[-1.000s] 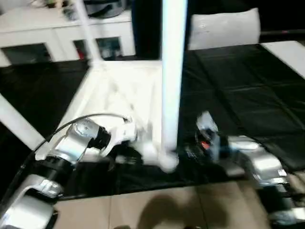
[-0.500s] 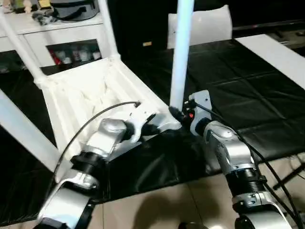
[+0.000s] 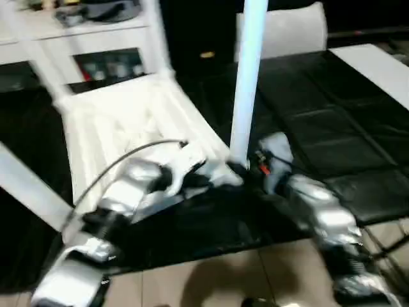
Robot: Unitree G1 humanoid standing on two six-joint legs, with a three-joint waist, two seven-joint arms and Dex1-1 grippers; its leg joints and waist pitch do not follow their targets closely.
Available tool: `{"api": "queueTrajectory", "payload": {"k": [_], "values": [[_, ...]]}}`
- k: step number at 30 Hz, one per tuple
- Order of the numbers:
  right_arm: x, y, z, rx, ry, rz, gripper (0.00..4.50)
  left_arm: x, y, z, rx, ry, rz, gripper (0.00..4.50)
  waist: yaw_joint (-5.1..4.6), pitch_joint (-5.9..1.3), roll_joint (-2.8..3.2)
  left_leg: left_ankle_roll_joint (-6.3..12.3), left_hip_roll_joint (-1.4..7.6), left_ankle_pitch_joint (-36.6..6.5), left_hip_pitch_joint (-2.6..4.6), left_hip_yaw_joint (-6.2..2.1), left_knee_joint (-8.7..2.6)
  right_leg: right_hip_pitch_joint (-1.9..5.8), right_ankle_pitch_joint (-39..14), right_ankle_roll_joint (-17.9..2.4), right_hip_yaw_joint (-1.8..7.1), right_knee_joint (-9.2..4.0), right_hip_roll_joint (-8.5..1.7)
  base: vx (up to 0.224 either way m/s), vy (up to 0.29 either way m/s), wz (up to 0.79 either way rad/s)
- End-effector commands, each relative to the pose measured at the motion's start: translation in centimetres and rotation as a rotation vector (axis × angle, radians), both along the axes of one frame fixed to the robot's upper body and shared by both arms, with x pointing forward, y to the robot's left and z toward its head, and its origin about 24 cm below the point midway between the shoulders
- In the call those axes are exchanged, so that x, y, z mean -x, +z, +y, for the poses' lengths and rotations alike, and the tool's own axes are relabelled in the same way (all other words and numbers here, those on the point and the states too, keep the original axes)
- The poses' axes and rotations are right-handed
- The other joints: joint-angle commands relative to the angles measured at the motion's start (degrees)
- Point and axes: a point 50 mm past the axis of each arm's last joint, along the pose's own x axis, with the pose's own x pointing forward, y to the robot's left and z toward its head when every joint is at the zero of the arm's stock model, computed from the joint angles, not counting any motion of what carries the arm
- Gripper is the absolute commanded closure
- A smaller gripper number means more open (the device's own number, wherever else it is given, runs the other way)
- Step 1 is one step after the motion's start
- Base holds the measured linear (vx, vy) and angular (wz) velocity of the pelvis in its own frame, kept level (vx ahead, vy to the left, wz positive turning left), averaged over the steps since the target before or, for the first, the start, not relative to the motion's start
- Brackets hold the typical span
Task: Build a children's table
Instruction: Rotate leg to tighten
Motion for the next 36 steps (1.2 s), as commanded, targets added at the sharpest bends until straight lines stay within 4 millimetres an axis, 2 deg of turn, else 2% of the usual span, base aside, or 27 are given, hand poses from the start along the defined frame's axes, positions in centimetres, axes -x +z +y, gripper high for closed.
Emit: {"api": "queueTrajectory", "payload": {"k": [1, 3, 4, 5, 6, 9, 11, 12, 14, 15, 16, 19, 25, 28, 33, 36], "values": [[1.0, 0.5, 0.6, -0.004, 0.18, -0.019, 1.45, 1.2, 0.0, -0.5, -0.001, -0.18, 0.018, 4.5, 0.36, -3.68, -0.21, 5.92, 2.98, -10.05, 0.34, -0.92, -4.0, 3.84, -18.89, -7.1, 3.31, -3.3, -3.93, 0.0, 0.0, 0.0], [1.3, 0.7, 0.2, 0.005, 0.248, -0.007, 1.45, 1.7, -0.1, 0.0, -0.026, -0.248, 0.042, 4.5, 0.5, -3.65, -0.3, 5.64, 3.05, -10.34, 0.48, -0.84, -4.01, 3.76, -19.24, -7.1, 3.48, -3.27, -4.05, 0.0, 0.0, 0.0], [1.6, 0.8, 0.0, 0.007, 0.299, 0.006, 1.45, 2.1, -0.1, 0.4, -0.055, -0.301, 0.054, 4.5, 1.11, -3.81, -0.32, 5.75, 3.2, -10.01, 0.53, -0.99, -4.1, 3.89, -18.51, -7.31, 3.56, -2.88, -4.06, 0.0, 0.0, 0.0], [1.8, 0.9, -0.1, 0.007, 0.33, 0.014, 1.45, 2.3, -0.2, 0.7, -0.074, -0.333, 0.061, 4.5, 1.25, -3.82, -0.27, 5.85, 3.28, -9.91, 0.61, -0.9, -4.07, 3.72, -18.15, -7.38, 3.66, -2.88, -3.99, 0.0, 0.0, 0.0], [2.0, 0.9, -0.3, 0.006, 0.373, 0.028, 1.45, 2.5, -0.2, 1.0, -0.09, -0.366, 0.068, 4.5, 1.41, -3.75, -0.59, 5.88, 3.2, -9.98, 0.64, -0.84, -4.07, 3.66, -18.04, -7.6, 3.66, -2.89, -3.92, 0.0, 0.0, 0.0], [2.4, 1.0, -0.5, 0.004, 0.454, 0.063, 1.45, 2.7, -0.1, 1.5, -0.11, -0.423, 0.081, 4.5, 1.96, -3.77, -0.43, 5.59, 3.18, -9.84, 0.7, -0.74, -4.02, 3.64, -18.59, -7.68, 3.73, -2.85, -4.02, 0.0, 0.0, 0.0], [2.6, 1.0, -0.6, -0.002, 0.494, 0.086, 1.72, 2.9, 0.0, 1.8, -0.124, -0.456, 0.088, 4.5, 2.58, -3.63, -0.91, 4.97, 3.16, -10.19, 0.84, -0.59, -4.08, 3.44, -21.14, -7.15, 3.84, -3.07, -4.12, 0.0, 0.0, 0.0], [2.6, 1.0, -0.6, -0.002, 0.499, 0.09, 1.72, 2.9, 0.0, 1.8, -0.127, -0.461, 0.089, 4.5, 2.75, -3.6, -0.82, 4.61, 3.15, -10.36, 0.84, -0.63, -4.14, 3.46, -22.14, -6.87, 3.88, -3.09, -4.17, 0.0, 0.0, 0.0], [2.9, 1.0, -0.7, -0.006, 0.547, 0.122, 1.99, 3.0, 0.1, 1.9, -0.143, -0.494, 0.097, 4.5, 2.86, -3.58, -0.89, 4.43, 3.08, -10.47, 0.85, -0.63, -4.14, 3.46, -22.91, -6.4, 3.84, -3.2, -4.09, 0.0, 0.0, 0.0], [3.0, 1.0, -0.7, -0.009, 0.557, 0.128, 1.99, 3.0, 0.1, 1.9, -0.145, -0.5, 0.098, 4.5, 2.93, -3.58, -1.36, 4.42, 3.0, -10.02, 0.72, -0.63, -4.14, 3.57, -23.49, -6.08, 3.83, -3.13, -4.16, 0.0, 0.0, 0.0], [3.0, 1.0, -0.7, -0.01, 0.56, 0.13, 2.11, 3.0, 0.1, 1.9, -0.146, -0.501, 0.098, 4.5, 3.0, -3.59, -1.23, 4.37, 2.99, -9.84, 0.73, -0.62, -4.1, 3.52, -23.85, -5.87, 3.84, -3.19, -4.2, 0.0, 0.0, 0.0], [3.2, 1.0, -0.5, -0.019, 0.6, 0.145, 2.24, 3.0, 0.2, 2.0, -0.156, -0.529, 0.098, 4.5, 3.01, -3.58, -1.39, 4.16, 2.94, -9.85, 0.78, -0.62, -4.08, 3.37, -25.43, -5.03, 3.74, -3.47, -4.16, 0.0, 0.0, 0.0], [2.9, 0.9, 0.0, -0.02, 0.594, 0.131, 2.65, 3.0, 0.3, 2.1, -0.16, -0.541, 0.096, 4.5, 2.93, -3.55, -1.4, 3.96, 2.91, -10.0, 0.74, -0.66, -4.12, 3.34, -25.84, -4.67, 3.61, -3.54, -4.1, 0.0, 0.0, 0.0], [2.7, 0.9, 0.4, -0.025, 0.574, 0.117, 2.94, 3.0, 0.3, 2.1, -0.16, -0.539, 0.096, 4.5, 2.78, -3.49, -1.06, 3.59, 2.82, -10.46, 0.72, -0.68, -4.13, 3.29, -26.58, -4.51, 3.56, -3.66, -4.09, 0.0, 0.0, 0.0], [2.7, 1.0, 0.9, -0.031, 0.565, 0.106, 3.19, 2.9, 0.2, 2.0, -0.15, -0.527, 0.097, 4.5, 2.36, -3.18, -1.07, 2.95, 2.45, -12.51, 1.02, -0.65, -4.04, 3.11, -32.12, -2.37, 3.12, -4.63, -3.93, 0.0, 0.0, 0.0], [2.6, 0.9, 1.0, -0.021, 0.537, 0.1, 3.19, 2.9, 0.2, 2.0, -0.149, -0.525, 0.097, 4.5, 2.2, -3.17, -1.16, 2.73, 2.43, -12.87, 0.94, -0.76, -4.1, 3.17, -32.55, -1.93, 3.04, -4.67, -3.89, 0.0, 0.0, 0.0]]}}
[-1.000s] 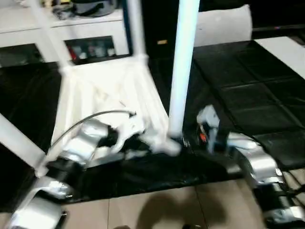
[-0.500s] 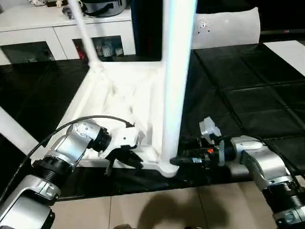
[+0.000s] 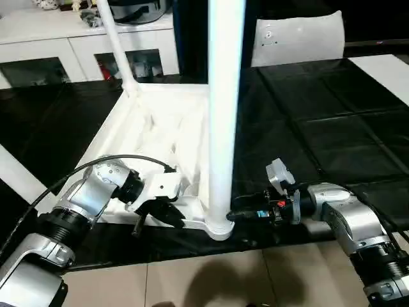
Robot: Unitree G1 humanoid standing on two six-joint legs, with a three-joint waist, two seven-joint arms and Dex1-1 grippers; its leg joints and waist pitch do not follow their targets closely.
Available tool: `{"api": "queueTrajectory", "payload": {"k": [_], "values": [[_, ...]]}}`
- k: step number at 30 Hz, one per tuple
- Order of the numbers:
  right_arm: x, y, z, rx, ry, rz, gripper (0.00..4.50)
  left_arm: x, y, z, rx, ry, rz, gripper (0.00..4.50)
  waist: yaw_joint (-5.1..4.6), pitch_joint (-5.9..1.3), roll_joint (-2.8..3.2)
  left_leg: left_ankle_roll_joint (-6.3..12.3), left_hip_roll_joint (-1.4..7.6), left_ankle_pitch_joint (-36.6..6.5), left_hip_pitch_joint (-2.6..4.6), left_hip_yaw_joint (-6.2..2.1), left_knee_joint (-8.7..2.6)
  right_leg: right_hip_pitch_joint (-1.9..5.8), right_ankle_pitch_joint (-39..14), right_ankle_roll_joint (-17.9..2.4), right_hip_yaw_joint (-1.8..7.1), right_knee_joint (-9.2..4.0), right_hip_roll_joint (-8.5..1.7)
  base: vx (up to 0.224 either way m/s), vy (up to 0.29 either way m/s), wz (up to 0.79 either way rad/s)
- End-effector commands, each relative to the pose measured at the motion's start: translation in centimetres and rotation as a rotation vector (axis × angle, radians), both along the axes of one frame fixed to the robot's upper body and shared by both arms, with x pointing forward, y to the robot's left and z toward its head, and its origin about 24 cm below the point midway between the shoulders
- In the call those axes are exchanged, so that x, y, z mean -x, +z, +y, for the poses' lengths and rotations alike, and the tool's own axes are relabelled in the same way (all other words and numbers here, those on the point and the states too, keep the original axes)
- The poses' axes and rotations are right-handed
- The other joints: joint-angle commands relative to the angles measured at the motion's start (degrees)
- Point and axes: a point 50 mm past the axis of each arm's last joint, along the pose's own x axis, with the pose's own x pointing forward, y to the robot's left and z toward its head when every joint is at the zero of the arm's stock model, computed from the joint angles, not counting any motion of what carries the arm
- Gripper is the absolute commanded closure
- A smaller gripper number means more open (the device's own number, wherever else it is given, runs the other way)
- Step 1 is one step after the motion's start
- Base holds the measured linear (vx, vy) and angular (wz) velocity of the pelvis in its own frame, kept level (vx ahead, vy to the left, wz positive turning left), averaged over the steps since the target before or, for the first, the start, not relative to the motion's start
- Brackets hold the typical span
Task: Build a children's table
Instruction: Rotate leg to tighten
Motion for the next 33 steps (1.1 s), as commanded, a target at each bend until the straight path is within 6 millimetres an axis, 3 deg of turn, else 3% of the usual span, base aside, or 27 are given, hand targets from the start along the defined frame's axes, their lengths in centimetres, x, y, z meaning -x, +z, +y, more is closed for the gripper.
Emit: {"api": "queueTrajectory", "payload": {"k": [1, 8, 16, 21, 29, 33], "values": [[-0.6, 0.8, 1.4, -0.02, -0.017, -0.044, 3.19, 0.5, -0.3, -1.6, 0.011, -0.084, 0.023, 4.5, -0.39, -3.12, -0.89, 3.24, 2.33, -13.06, 0.15, -0.96, -4.11, 2.82, -33.04, -1.79, 2.71, -5.39, -3.84, 0.0, 0.0, 0.0], [-0.9, 0.9, 1.4, -0.005, -0.045, -0.092, 2.48, 0.4, -0.3, -1.5, 0.009, -0.082, 0.021, 4.5, -0.93, -3.11, -0.59, 3.25, 2.35, -13.59, 0.09, -1.07, -4.11, 2.76, -33.1, -1.8, 2.68, -5.38, -3.93, 0.0, 0.0, 0.0], [-0.9, 0.8, 1.7, -0.024, -0.039, -0.082, 2.48, 0.5, -0.3, -1.5, 0.004, -0.088, 0.02, 4.5, -1.42, -2.98, -0.69, 3.35, 2.27, -14.65, 0.1, -1.12, -4.13, 2.77, -34.37, -1.61, 2.58, -5.6, -3.87, 0.0, 0.0, 0.0], [-0.8, 0.9, 1.9, -0.051, -0.03, -0.073, 2.8, 0.4, -0.3, -1.5, 0.004, -0.088, 0.017, 4.5, -1.39, -3.05, -0.5, 3.46, 2.36, -14.44, 0.09, -1.13, -4.19, 2.76, -33.42, -1.98, 2.7, -5.44, -3.86, 0.0, 0.0, 0.0], [-0.6, 1.0, 2.4, -0.074, -0.007, -0.042, 2.8, 0.4, -0.3, -1.5, 0.002, -0.086, 0.015, 4.5, -1.37, -3.03, -0.6, 3.41, 2.46, -14.4, 0.08, -1.18, -4.29, 2.76, -33.03, -2.27, 2.77, -5.39, -3.88, 0.0, 0.0, 0.0], [-0.7, 1.2, 2.6, -0.086, -0.021, -0.039, 2.43, 0.3, -0.3, -1.4, 0.002, -0.084, 0.013, 4.5, -1.36, -3.04, -0.63, 3.31, 2.46, -14.27, 0.09, -1.15, -4.28, 2.74, -33.26, -2.32, 2.77, -5.4, -3.96, 0.0, 0.0, 0.0]]}}
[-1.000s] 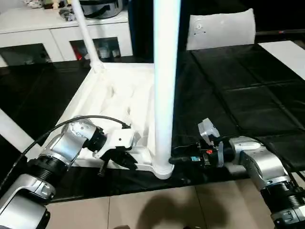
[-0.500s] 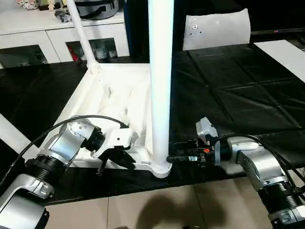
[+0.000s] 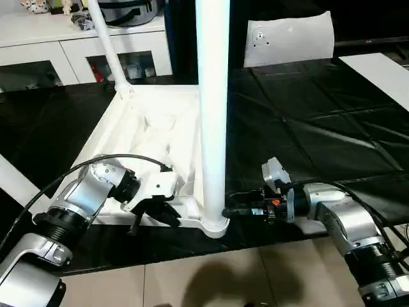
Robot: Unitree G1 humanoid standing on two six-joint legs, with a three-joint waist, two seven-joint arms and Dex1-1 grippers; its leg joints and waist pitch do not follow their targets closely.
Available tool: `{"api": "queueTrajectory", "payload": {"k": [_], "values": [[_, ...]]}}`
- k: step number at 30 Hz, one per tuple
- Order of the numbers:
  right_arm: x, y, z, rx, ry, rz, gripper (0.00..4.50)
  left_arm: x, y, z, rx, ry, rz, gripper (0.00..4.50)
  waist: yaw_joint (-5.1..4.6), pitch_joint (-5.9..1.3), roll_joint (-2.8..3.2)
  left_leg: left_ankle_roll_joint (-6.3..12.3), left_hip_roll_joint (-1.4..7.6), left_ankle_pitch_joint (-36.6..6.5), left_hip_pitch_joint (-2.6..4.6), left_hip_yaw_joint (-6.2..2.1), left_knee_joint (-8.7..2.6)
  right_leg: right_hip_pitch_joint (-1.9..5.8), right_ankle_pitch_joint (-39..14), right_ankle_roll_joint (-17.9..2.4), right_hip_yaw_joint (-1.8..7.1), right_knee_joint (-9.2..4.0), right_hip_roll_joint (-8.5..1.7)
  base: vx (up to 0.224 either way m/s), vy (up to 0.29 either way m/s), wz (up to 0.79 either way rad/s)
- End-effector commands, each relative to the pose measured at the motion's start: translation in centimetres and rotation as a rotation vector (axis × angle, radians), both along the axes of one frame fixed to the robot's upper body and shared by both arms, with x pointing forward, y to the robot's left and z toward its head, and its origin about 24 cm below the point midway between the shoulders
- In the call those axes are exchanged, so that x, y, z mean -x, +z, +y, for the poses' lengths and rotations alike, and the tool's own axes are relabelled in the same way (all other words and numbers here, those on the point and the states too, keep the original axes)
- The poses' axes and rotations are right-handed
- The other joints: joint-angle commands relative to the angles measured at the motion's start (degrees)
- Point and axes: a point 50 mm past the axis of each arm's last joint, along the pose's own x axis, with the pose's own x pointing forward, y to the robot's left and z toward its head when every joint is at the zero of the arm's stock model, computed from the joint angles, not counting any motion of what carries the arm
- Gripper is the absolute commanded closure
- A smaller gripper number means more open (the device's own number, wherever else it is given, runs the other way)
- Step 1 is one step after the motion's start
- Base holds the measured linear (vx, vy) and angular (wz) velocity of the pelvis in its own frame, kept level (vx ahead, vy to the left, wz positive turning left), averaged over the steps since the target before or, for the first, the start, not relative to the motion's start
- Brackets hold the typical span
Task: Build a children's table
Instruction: Rotate leg to tighten
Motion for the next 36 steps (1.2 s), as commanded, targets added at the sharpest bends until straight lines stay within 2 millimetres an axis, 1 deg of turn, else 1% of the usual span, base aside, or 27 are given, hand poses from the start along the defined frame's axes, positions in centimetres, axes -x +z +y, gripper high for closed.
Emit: {"api": "queueTrajectory", "payload": {"k": [1, 3, 4, 6, 11, 13, 15, 16, 17, 18, 19, 20, 21, 23, 24, 26, 27, 30, 31, 32, 33, 36], "values": [[-0.73, 1.39, 2.2, -0.063, 0.005, -0.079, 2.36, 0.44, -0.38, -1.87, 0.017, -0.093, 0.016, 4.5, -0.01, -3.02, -0.62, 3.27, 2.43, -14.2, 0.07, -1.1, -4.3, 2.67, -33.27, -2.27, 2.84, -5.39, -3.98, 0.0, 0.0, 0.0], [-0.86, 1.39, 2.32, -0.062, -0.005, -0.09, 2.22, 0.44, -0.38, -1.89, 0.018, -0.092, 0.016, 4.5, -0.13, -2.99, -0.66, 3.11, 2.38, -14.55, 0.1, -1.13, -4.3, 2.65, -33.87, -2.11, 2.77, -5.5, -4.0, 0.0, 0.0, 0.0], [-0.87, 1.42, 2.37, -0.064, -0.003, -0.09, 2.14, 0.44, -0.38, -1.89, 0.018, -0.093, 0.016, 4.5, -0.16, -2.97, -0.86, 3.1, 2.35, -14.55, 0.06, -1.12, -4.28, 2.66, -34.05, -1.99, 2.76, -5.51, -4.0, 0.0, 0.0, 0.0], [-0.81, 1.52, 2.48, -0.071, 0.009, -0.088, 2.14, 0.43, -0.37, -1.9, 0.018, -0.093, 0.015, 4.5, -0.18, -2.94, -0.68, 3.11, 2.38, -14.75, 0.2, -1.12, -4.28, 2.58, -34.56, -1.83, 2.74, -5.61, -4.01, 0.0, 0.0, 0.0], [-0.4, 1.68, 2.78, -0.086, 0.056, -0.078, 2.14, 0.38, -0.36, -1.85, 0.015, -0.093, 0.013, 4.5, -0.09, -2.97, -0.79, 3.34, 2.4, -14.29, 0.05, -1.1, -4.31, 2.65, -33.99, -1.95, 2.82, -5.45, -4.02, 0.0, 0.0, 0.0], [-0.32, 1.69, 2.91, -0.088, 0.063, -0.084, 2.14, 0.36, -0.36, -1.84, 0.014, -0.092, 0.011, 4.5, -0.03, -2.99, -0.7, 3.53, 2.5, -14.21, 0.05, -1.1, -4.36, 2.61, -33.58, -2.1, 2.84, -5.4, -4.02, 0.0, 0.0, 0.0], [-0.21, 1.66, 3.01, -0.093, 0.075, -0.066, 2.14, 0.35, -0.35, -1.81, 0.013, -0.092, 0.01, 4.5, -0.04, -2.99, -0.63, 3.29, 2.63, -14.61, 0.13, -1.2, -4.44, 2.55, -33.58, -2.36, 2.86, -5.4, -4.1, 0.0, 0.0, 0.0], [-0.16, 1.65, 3.05, -0.096, 0.08, -0.056, 1.94, 0.33, -0.34, -1.79, 0.012, -0.091, 0.008, 4.5, 0.05, -3.08, -0.59, 3.23, 2.69, -14.52, 0.29, -1.19, -4.46, 2.51, -33.15, -2.53, 2.92, -5.4, -4.08, 0.0, 0.0, 0.0], [-0.16, 1.64, 3.05, -0.095, 0.081, -0.055, 1.83, 0.33, -0.34, -1.79, 0.012, -0.09, 0.008, 4.5, 0.25, -3.15, -0.53, 3.2, 2.85, -14.09, 0.4, -1.15, -4.53, 2.48, -31.42, -3.13, 3.17, -5.17, -4.04, 0.0, 0.0, 0.0], [-0.14, 1.61, 3.03, -0.09, 0.082, -0.057, 1.76, 0.32, -0.34, -1.77, 0.012, -0.09, 0.007, 4.5, 0.29, -3.17, -0.54, 3.22, 2.89, -13.8, 0.22, -1.17, -4.58, 2.6, -30.48, -3.47, 3.23, -4.96, -4.06, 0.0, 0.0, 0.0], [-0.2, 1.56, 3.01, -0.08, 0.073, -0.074, 1.73, 0.31, -0.34, -1.75, 0.011, -0.089, 0.006, 4.5, 0.37, -3.22, -0.42, 3.23, 2.98, -13.83, 0.12, -1.2, -4.66, 2.72, -29.22, -3.99, 3.29, -4.75, -4.13, 0.0, 0.0, 0.0], [-0.37, 1.53, 3.01, -0.072, 0.052, -0.101, 1.63, 0.29, -0.33, -1.74, 0.01, -0.089, 0.004, 4.5, 0.4, -3.25, -0.46, 3.19, 3.0, -13.7, 0.11, -1.19, -4.67, 2.7, -28.83, -4.14, 3.35, -4.72, -4.19, 0.0, 0.0, 0.0], [-0.43, 1.52, 3.02, -0.07, 0.044, -0.11, 1.5, 0.28, -0.33, -1.73, 0.01, -0.089, 0.004, 4.5, 0.46, -3.28, -0.37, 3.0, 2.99, -13.6, 0.14, -1.17, -4.7, 2.67, -28.49, -4.45, 3.38, -4.65, -4.25, 0.0, 0.0, 0.0], [-0.63, 1.54, 3.04, -0.066, 0.025, -0.131, 1.5, 0.26, -0.33, -1.72, 0.009, -0.089, 0.003, 4.5, 0.79, -3.29, -0.38, 2.88, 3.09, -13.25, 0.25, -1.12, -4.75, 2.61, -27.61, -4.77, 3.52, -4.49, -4.21, 0.0, 0.0, 0.0], [-0.75, 1.56, 3.06, -0.067, 0.016, -0.138, 1.5, 0.24, -0.33, -1.71, 0.009, -0.09, 0.002, 4.5, 0.95, -3.28, -0.25, 2.83, 3.11, -13.26, 0.27, -1.11, -4.75, 2.61, -27.48, -4.83, 3.56, -4.47, -4.24, 0.0, 0.0, 0.0], [-0.93, 1.63, 3.1, -0.069, 0.006, -0.145, 1.5, 0.21, -0.33, -1.7, 0.008, -0.09, 0.002, 4.5, 1.32, -3.31, -0.33, 2.67, 3.11, -13.15, 0.22, -1.07, -4.79, 2.71, -26.75, -5.08, 3.62, -4.34, -4.26, 0.0, 0.0, 0.0], [-1.0, 1.66, 3.1, -0.072, 0.003, -0.141, 1.5, 0.2, -0.33, -1.7, 0.008, -0.09, 0.001, 4.5, 1.33, -3.3, -0.36, 2.66, 3.09, -13.14, 0.17, -1.08, -4.81, 2.78, -26.71, -5.08, 3.62, -4.31, -4.26, 0.0, 0.0, 0.0], [-1.03, 1.61, 3.1, -0.072, 0.005, -0.123, 1.82, 0.17, -0.33, -1.7, 0.007, -0.091, 0.0, 4.5, 1.31, -3.21, -0.36, 2.59, 3.02, -13.84, 0.22, -1.1, -4.82, 2.79, -28.22, -4.65, 3.54, -4.49, -4.28, 0.0, 0.0, 0.0], [-1.04, 1.44, 3.07, -0.06, 0.006, -0.121, 1.82, 0.15, -0.32, -1.69, 0.007, -0.09, -0.002, 4.5, 1.31, -3.11, -0.42, 2.59, 2.98, -14.0, 0.22, -1.1, -4.82, 2.75, -29.19, -4.34, 3.5, -4.61, -4.28, 0.0, 0.0, 0.0], [-1.03, 1.39, 3.07, -0.055, 0.007, -0.122, 1.87, 0.15, -0.32, -1.69, 0.007, -0.09, -0.002, 4.5, 1.28, -3.06, -0.36, 2.58, 3.0, -14.31, 0.25, -1.11, -4.84, 2.71, -29.68, -4.17, 3.46, -4.72, -4.29, 0.0, 0.0, 0.0], [-1.03, 1.29, 3.02, -0.046, 0.008, -0.123, 2.14, 0.15, -0.32, -1.7, 0.007, -0.089, -0.002, 4.5, 1.16, -3.02, -0.43, 2.46, 2.96, -14.8, 0.26, -1.14, -4.83, 2.71, -30.52, -3.77, 3.44, -4.85, -4.29, 0.0, 0.0, 0.0], [-0.94, 0.87, 2.81, -0.005, 0.014, -0.123, 2.32, 0.18, -0.37, -1.69, 0.008, -0.088, -0.002, 4.5, 1.11, -2.98, -0.56, 2.37, 2.84, -14.94, 0.31, -1.14, -4.78, 2.64, -32.14, -3.06, 3.4, -5.08, -4.37, 0.0, 0.0, 0.0]]}}
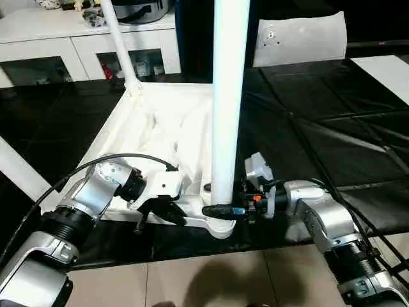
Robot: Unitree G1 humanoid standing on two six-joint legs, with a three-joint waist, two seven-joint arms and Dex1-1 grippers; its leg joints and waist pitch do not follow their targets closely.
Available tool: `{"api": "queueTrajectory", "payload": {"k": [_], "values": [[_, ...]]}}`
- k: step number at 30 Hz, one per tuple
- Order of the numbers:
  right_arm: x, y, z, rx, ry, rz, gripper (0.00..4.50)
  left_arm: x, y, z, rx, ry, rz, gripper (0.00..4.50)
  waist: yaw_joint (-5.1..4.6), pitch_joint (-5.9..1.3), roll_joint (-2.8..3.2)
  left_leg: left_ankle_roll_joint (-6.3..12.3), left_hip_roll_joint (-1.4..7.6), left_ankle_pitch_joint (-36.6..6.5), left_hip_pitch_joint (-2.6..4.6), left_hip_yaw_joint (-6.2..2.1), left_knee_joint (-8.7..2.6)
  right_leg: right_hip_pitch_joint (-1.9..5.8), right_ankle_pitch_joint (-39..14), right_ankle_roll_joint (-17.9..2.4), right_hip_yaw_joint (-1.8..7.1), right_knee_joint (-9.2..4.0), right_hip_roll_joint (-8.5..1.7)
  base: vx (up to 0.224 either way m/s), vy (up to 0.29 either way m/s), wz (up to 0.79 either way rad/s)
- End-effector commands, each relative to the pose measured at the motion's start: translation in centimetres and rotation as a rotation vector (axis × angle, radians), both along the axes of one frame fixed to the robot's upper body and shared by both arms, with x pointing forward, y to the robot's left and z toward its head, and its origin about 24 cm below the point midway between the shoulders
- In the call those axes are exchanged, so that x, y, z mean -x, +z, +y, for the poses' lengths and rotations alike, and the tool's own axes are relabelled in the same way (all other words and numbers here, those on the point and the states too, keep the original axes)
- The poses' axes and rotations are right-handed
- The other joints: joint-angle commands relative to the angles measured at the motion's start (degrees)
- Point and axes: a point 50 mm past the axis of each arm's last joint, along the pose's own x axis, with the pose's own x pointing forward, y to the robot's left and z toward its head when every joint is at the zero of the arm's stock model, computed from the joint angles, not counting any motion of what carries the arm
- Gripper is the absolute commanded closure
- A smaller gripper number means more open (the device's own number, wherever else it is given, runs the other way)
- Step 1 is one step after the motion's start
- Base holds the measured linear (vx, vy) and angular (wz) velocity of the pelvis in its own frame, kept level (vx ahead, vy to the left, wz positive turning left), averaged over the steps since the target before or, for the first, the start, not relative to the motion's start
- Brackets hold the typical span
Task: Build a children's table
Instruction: Rotate leg to tighten
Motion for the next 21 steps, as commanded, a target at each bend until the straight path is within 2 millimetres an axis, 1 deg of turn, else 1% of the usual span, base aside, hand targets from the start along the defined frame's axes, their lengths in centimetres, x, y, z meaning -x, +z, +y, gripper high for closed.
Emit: {"api": "queueTrajectory", "payload": {"k": [1, 3, 5, 8, 14, 15, 16, 18, 19, 20, 21], "values": [[-0.6, -0.1, -0.4, 0.058, -0.041, -0.011, 2.41, 0.4, -0.4, -0.9, -0.006, -0.066, 0.023, 4.5, -0.43, -3.01, -0.54, 2.47, 2.87, -14.52, 0.3, -1.15, -4.71, 2.65, -31.93, -3.05, 3.35, -5.01, -4.24, 0.0, 0.0, 0.0], [-0.6, -0.1, -0.5, 0.068, -0.041, -0.009, 2.48, 0.5, -0.4, -0.9, -0.005, -0.066, 0.023, 4.5, -0.43, -2.99, -0.48, 2.53, 2.95, -14.68, 0.31, -1.17, -4.73, 2.6, -31.78, -3.14, 3.33, -5.01, -4.2, 0.0, 0.0, 0.0], [-0.6, -0.6, -0.8, 0.117, -0.044, -0.008, 2.52, 0.5, -0.5, -0.9, -0.003, -0.065, 0.025, 4.5, -0.47, -2.94, -0.52, 2.49, 2.9, -15.02, 0.31, -1.19, -4.74, 2.63, -32.11, -2.98, 3.29, -5.04, -4.18, 0.0, 0.0, 0.0], [-0.7, -0.9, -0.9, 0.147, -0.059, -0.005, 2.54, 0.6, -0.5, -1.0, -0.002, -0.063, 0.027, 4.5, -0.52, -2.86, -0.51, 2.46, 2.86, -15.68, 0.36, -1.2, -4.72, 2.54, -33.34, -2.64, 3.24, -5.22, -4.23, 0.0, 0.0, 0.0], [-0.6, -1.2, -0.8, 0.139, -0.083, 0.027, 2.57, 0.5, -0.5, -1.1, 0.017, -0.027, 0.035, 4.5, -0.71, -2.75, -0.53, 2.36, 2.83, -16.8, 0.52, -1.27, -4.72, 2.41, -34.74, -2.12, 3.1, -5.46, -4.19, 0.0, 0.0, 0.0], [-0.6, -1.2, -0.7, 0.13, -0.097, 0.031, 2.58, 0.4, -0.5, -1.2, 0.028, -0.009, 0.037, 4.5, -0.72, -2.73, -0.45, 2.26, 2.77, -16.86, 0.56, -1.23, -4.68, 2.4, -34.84, -2.15, 3.09, -5.52, -4.18, 0.0, 0.0, 0.0], [-0.8, -1.2, -0.4, 0.103, -0.146, 0.041, 2.59, 0.1, -0.4, -1.7, 0.062, 0.051, 0.042, 4.5, -0.81, -2.68, -0.14, 2.09, 2.83, -17.07, 0.63, -1.25, -4.75, 2.38, -34.94, -2.22, 3.11, -5.5, -4.17, 0.0, 0.0, 0.0], [-0.9, -1.2, 0.1, 0.074, -0.2, 0.05, 2.59, -0.2, -0.4, -2.2, 0.095, 0.106, 0.04, 4.5, -1.08, -2.54, -0.32, 1.59, 2.59, -18.17, 0.88, -1.27, -4.63, 2.17, -36.47, -1.83, 2.85, -5.85, -4.09, 0.0, 0.0, 0.0], [-0.9, -1.2, 0.1, 0.072, -0.204, 0.05, 2.59, -0.2, -0.4, -2.2, 0.097, 0.109, 0.039, 4.5, -1.4, -2.48, -0.4, 1.46, 2.36, -18.48, 0.87, -1.39, -4.61, 2.31, -37.16, -1.28, 2.65, -6.02, -4.09, 0.0, 0.0, 0.0], [-1.1, -1.3, 0.5, 0.055, -0.257, 0.05, 2.59, -0.5, -0.3, -2.7, 0.115, 0.15, 0.026, 4.5, -1.66, -2.4, -0.07, 1.34, 2.38, -19.0, 0.84, -1.42, -4.65, 2.3, -37.36, -1.07, 2.56, -6.05, -3.97, 0.0, 0.0, 0.0], [-1.4, -1.4, 0.9, 0.041, -0.319, 0.055, 2.59, -0.8, -0.3, -3.4, 0.137, 0.194, 0.013, 4.5, -2.37, -2.18, -0.2, 0.98, 2.26, -20.8, 1.07, -1.45, -4.56, 2.06, -38.74, -0.35, 2.13, -6.55, -3.81, 0.0, 0.0, 0.0]]}}
